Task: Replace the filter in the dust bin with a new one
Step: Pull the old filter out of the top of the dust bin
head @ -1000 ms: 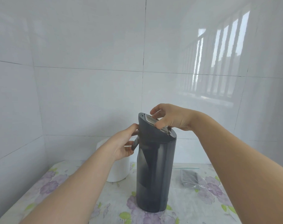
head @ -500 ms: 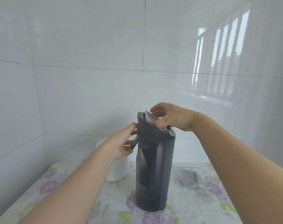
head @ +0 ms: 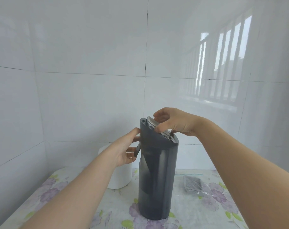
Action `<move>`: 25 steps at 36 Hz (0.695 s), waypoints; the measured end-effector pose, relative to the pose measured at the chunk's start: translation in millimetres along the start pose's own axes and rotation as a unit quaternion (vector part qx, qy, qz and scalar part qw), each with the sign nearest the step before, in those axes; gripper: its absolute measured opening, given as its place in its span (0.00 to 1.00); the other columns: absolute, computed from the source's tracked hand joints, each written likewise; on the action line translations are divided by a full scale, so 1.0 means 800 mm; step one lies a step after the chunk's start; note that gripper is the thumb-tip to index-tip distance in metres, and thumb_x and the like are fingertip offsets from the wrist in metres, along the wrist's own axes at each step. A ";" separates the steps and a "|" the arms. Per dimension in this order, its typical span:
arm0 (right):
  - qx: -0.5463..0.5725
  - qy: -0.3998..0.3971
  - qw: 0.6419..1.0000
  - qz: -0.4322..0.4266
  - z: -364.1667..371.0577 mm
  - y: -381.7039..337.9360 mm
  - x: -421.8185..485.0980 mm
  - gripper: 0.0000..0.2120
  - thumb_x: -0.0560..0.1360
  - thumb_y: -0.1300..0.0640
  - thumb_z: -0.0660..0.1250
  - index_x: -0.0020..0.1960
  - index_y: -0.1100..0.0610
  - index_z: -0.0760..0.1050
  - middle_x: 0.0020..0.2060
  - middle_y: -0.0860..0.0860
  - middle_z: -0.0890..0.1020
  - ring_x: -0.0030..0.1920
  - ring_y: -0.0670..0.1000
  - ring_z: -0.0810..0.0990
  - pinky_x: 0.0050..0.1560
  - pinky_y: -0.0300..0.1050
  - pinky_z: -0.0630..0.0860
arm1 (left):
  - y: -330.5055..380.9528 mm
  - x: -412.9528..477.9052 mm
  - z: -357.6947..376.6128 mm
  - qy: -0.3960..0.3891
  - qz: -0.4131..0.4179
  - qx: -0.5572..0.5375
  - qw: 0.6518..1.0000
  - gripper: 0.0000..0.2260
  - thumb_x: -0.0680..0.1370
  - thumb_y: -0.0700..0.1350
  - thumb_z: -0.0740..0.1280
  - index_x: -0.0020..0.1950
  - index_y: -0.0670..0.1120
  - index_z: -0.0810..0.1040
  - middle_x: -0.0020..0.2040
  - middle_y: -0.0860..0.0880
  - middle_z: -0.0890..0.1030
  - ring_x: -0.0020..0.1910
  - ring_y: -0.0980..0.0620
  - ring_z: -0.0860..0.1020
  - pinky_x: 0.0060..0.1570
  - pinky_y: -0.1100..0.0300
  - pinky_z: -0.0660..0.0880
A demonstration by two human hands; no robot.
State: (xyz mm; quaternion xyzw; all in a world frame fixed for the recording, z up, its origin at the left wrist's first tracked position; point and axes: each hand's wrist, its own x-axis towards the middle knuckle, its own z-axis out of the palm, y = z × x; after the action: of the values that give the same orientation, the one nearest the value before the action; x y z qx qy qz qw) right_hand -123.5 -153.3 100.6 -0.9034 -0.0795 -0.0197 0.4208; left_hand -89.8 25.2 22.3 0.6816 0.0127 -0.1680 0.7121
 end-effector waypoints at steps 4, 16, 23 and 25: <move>0.002 0.001 1.000 0.001 0.001 -0.005 -0.003 0.33 0.63 0.58 0.76 0.66 0.54 0.71 0.62 0.50 0.78 0.62 0.52 0.77 0.55 0.49 0.75 | -0.002 0.001 0.001 -0.008 -0.008 -0.001 1.000 0.16 0.67 0.58 0.70 0.45 0.47 0.81 0.38 0.45 0.78 0.37 0.48 0.74 0.43 0.58 0.74; 0.014 0.021 1.000 -0.014 -0.007 -0.017 0.001 0.29 0.69 0.59 0.75 0.68 0.54 0.70 0.62 0.50 0.78 0.63 0.52 0.76 0.59 0.48 0.72 | -0.004 0.000 0.002 -0.007 -0.007 0.053 0.999 0.20 0.70 0.63 0.65 0.47 0.47 0.79 0.45 0.44 0.81 0.44 0.47 0.78 0.47 0.54 0.75; -0.010 0.117 0.993 -0.032 -0.009 -0.020 0.006 0.30 0.70 0.51 0.74 0.69 0.53 0.69 0.59 0.49 0.78 0.56 0.51 0.78 0.44 0.40 0.73 | -0.009 0.002 0.006 0.022 0.067 0.062 0.996 0.17 0.73 0.61 0.64 0.49 0.49 0.80 0.50 0.46 0.82 0.52 0.48 0.80 0.60 0.49 0.75; -0.059 0.163 0.984 -0.033 -0.012 -0.015 0.007 0.33 0.69 0.48 0.74 0.71 0.53 0.68 0.60 0.50 0.77 0.57 0.52 0.77 0.48 0.43 0.76 | -0.011 0.003 0.009 0.028 0.086 0.051 0.995 0.16 0.74 0.59 0.63 0.48 0.49 0.80 0.49 0.47 0.83 0.52 0.49 0.80 0.63 0.47 0.74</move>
State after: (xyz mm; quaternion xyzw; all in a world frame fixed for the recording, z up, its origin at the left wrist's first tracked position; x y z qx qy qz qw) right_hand -119.5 -152.1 116.5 -0.9083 -0.0380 -0.1853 0.3731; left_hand -91.5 17.9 13.5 0.7198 -0.0348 -0.0872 0.6878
